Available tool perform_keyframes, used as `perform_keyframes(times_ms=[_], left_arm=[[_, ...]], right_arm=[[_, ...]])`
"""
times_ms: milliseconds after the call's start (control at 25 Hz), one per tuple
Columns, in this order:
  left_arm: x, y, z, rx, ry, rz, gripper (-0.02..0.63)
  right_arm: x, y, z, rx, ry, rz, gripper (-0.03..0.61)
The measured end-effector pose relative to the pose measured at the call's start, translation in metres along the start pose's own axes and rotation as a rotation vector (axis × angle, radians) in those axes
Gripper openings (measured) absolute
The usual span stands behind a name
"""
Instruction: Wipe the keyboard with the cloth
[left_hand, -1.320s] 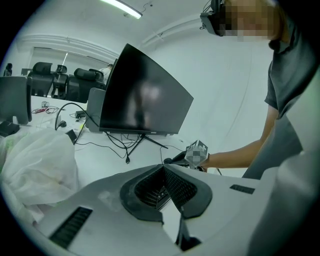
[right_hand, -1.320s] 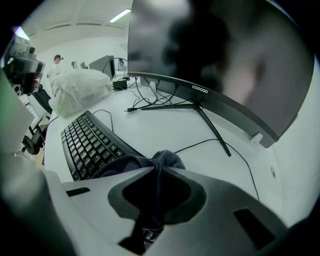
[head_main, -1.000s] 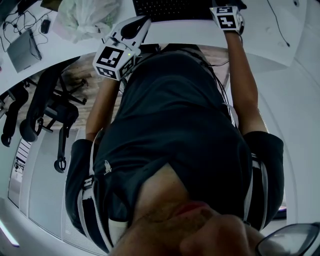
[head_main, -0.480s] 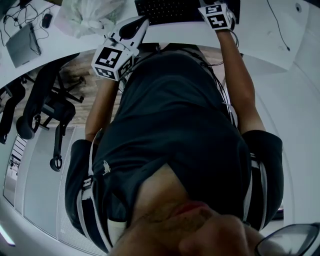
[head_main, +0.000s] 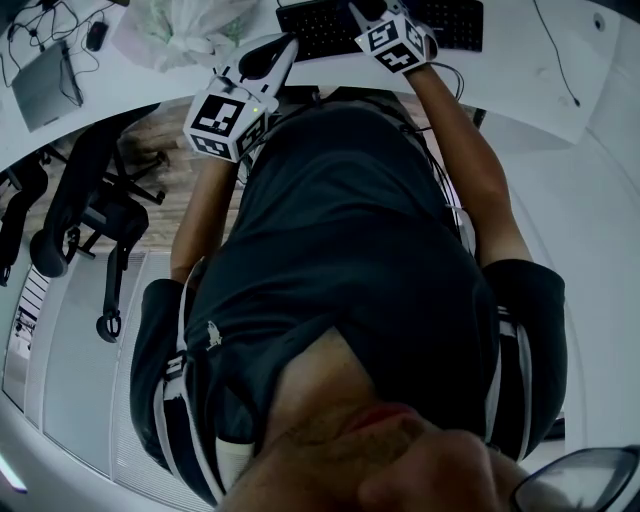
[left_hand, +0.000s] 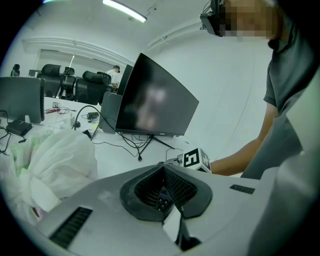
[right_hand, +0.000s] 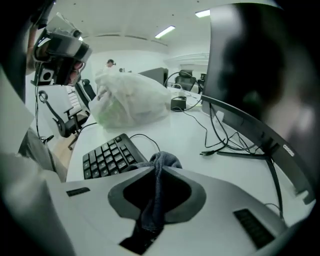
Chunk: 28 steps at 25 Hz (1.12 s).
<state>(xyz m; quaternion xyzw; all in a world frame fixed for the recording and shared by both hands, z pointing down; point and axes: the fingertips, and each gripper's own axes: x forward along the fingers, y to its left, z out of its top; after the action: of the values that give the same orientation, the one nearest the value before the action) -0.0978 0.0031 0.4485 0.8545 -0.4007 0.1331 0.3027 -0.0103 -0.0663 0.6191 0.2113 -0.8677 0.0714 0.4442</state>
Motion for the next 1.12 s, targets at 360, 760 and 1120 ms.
perform_keyframes(times_ms=[360, 760, 1120], left_arm=[[-0.02, 0.019, -0.005, -0.025, -0.012, 0.038, 0.005], [-0.03, 0.02, 0.002, -0.011, -0.043, 0.036, 0.006], [-0.046, 0.027, -0.008, -0.024, -0.045, 0.047, 0.006]], right_arm=[[-0.01, -0.001, -0.009, 0.081, 0.023, -0.138, 0.043], [0.025, 0.094, 0.058, -0.135, -0.061, 0.128, 0.043], [0.018, 0.081, 0.034, -0.069, -0.024, 0.026, 0.043]])
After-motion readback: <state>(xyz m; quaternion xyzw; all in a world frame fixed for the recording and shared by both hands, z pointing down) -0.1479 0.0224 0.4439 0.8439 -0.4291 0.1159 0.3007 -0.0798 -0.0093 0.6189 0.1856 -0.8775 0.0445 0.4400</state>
